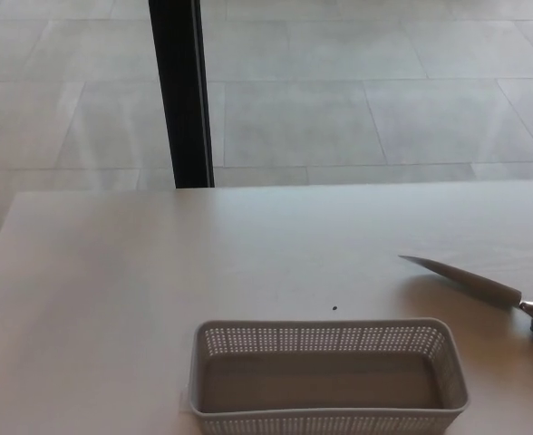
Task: A garden tool is kept on the righthand side and a container is kept on the lefthand side on a desk infront of the robot. the robot uses its right hand to pick up the garden tool and makes a scooping motion inside the container
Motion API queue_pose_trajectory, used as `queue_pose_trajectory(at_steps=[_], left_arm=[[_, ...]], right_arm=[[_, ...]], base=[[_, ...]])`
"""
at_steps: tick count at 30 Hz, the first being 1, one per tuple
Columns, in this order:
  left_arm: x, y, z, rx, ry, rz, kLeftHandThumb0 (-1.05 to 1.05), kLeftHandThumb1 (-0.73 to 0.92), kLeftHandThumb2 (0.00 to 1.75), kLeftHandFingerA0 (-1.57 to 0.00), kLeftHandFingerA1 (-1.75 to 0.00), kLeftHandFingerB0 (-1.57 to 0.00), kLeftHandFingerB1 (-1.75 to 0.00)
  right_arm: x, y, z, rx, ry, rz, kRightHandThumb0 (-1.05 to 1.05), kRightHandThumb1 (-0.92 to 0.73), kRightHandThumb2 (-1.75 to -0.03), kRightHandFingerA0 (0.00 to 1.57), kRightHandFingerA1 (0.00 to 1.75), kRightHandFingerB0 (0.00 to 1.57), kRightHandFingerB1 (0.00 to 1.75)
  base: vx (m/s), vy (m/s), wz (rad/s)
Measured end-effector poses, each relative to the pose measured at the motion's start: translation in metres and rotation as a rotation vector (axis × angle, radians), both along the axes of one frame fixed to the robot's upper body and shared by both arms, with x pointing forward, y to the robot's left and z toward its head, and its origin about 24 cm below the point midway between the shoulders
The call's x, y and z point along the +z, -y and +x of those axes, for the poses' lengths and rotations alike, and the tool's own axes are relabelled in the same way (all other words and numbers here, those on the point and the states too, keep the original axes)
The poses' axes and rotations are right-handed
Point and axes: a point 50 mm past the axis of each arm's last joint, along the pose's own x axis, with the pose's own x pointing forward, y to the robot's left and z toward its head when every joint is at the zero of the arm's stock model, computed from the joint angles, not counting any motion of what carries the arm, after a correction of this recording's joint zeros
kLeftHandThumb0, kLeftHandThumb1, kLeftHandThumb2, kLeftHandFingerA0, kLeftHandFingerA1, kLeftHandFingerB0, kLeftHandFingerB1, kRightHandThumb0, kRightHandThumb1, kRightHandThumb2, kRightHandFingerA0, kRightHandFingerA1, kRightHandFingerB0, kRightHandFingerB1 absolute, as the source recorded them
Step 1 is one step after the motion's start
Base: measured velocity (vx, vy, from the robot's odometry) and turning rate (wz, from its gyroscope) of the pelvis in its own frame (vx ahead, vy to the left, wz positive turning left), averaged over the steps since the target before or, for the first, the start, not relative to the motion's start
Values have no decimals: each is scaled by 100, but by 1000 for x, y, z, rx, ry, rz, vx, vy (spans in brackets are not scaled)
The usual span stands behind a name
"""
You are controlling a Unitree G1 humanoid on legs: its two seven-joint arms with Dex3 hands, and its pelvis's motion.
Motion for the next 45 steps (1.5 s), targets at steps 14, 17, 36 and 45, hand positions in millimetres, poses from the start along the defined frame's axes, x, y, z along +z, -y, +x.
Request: queue_pose_trajectory(at_steps=[14,17,36,45], left_arm=[[0,0,0,1,-1,-1,-49,62,59,-63,-65,-58,-51],[0,0,0,1,-1,-1,-49,61,58,-74,-75,-64,-55],[-1,-1,-8,17,-10,-1,-51,61,58,-67,-69,-60,-52],[-1,-1,-8,12,-8,1,-53,61,58,-65,-66,-63,-52]], right_arm=[[-50,-63,42,238,-339,-230,-83,-62,-106,3,39,2,25],[-67,-67,46,256,-429,-262,-87,-65,-106,7,33,7,24],[-101,-83,71,342,-785,-596,-83,-79,-65,22,38,21,28],[-88,-78,87,297,-822,-661,-77,-60,-95,22,49,17,42]], base=[[0,0,0],[0,0,0],[0,0,0],[0,0,0]])
